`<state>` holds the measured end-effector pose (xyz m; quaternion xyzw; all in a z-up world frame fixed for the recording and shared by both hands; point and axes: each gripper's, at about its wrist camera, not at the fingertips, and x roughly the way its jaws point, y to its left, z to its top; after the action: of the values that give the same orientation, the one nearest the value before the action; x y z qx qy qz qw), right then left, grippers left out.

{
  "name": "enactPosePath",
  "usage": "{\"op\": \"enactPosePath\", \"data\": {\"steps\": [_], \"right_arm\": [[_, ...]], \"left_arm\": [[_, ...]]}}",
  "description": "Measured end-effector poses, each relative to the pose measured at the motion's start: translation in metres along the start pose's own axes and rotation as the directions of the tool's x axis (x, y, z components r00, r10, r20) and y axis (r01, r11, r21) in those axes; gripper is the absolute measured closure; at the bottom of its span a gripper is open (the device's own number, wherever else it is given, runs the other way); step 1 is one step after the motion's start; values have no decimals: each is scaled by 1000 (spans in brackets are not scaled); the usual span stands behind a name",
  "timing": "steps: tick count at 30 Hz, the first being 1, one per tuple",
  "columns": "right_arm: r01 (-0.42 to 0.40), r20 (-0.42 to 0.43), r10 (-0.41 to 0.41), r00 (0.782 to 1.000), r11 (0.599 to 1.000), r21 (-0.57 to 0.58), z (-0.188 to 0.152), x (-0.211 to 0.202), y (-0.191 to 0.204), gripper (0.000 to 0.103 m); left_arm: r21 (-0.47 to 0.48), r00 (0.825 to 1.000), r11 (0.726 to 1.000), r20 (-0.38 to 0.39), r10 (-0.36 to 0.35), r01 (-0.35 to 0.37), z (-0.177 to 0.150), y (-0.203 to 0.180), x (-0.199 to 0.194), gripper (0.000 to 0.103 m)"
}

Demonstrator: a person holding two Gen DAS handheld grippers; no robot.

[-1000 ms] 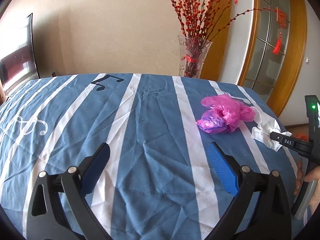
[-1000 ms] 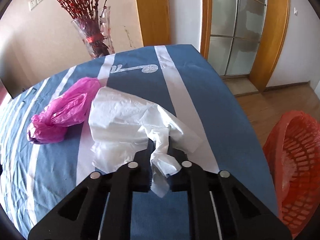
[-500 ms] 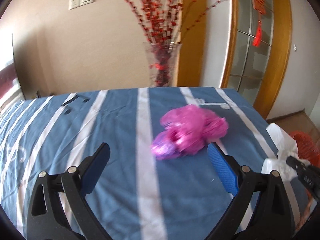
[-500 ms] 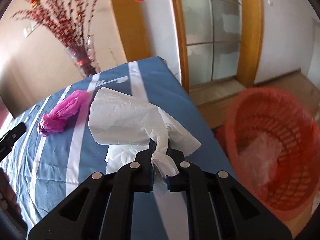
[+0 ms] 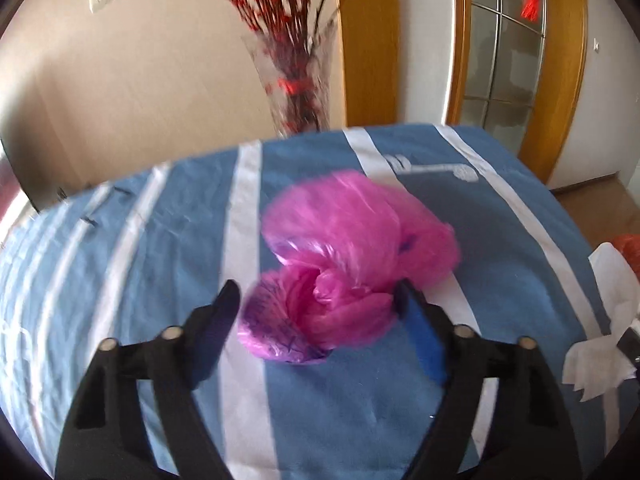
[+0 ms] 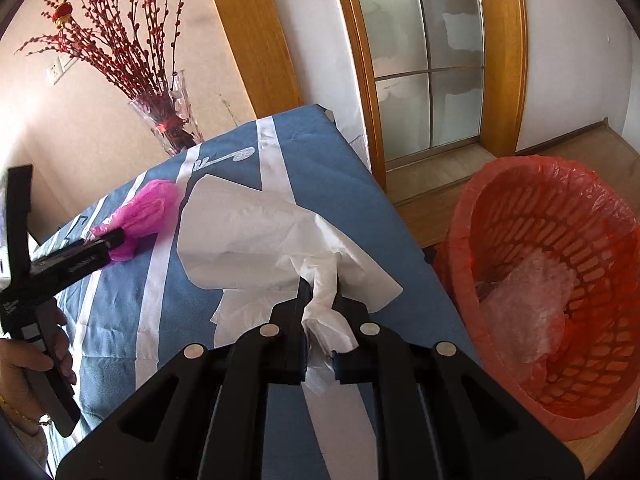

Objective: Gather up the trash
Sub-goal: 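Grasp the pink bag with the left gripper while the right gripper grasps the white paper, then lift and carry the pink bag and white paper over the red basket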

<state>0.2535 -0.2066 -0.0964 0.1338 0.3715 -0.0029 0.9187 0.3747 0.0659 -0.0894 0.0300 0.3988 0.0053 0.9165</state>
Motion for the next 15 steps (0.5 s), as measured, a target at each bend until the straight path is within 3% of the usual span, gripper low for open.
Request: {"op": "enactPosePath", "data": {"steps": [8, 15], "right_arm": [[11, 19, -11, 1000, 1000, -10, -1, -4, 2, 94], [26, 47, -24, 999, 999, -37, -5, -12, 7, 94]], "left_arm": [[-31, 999, 998, 8, -52, 52, -9, 6, -6, 57], [-44, 997, 997, 31, -66, 67, -38, 14, -41, 58]]}}
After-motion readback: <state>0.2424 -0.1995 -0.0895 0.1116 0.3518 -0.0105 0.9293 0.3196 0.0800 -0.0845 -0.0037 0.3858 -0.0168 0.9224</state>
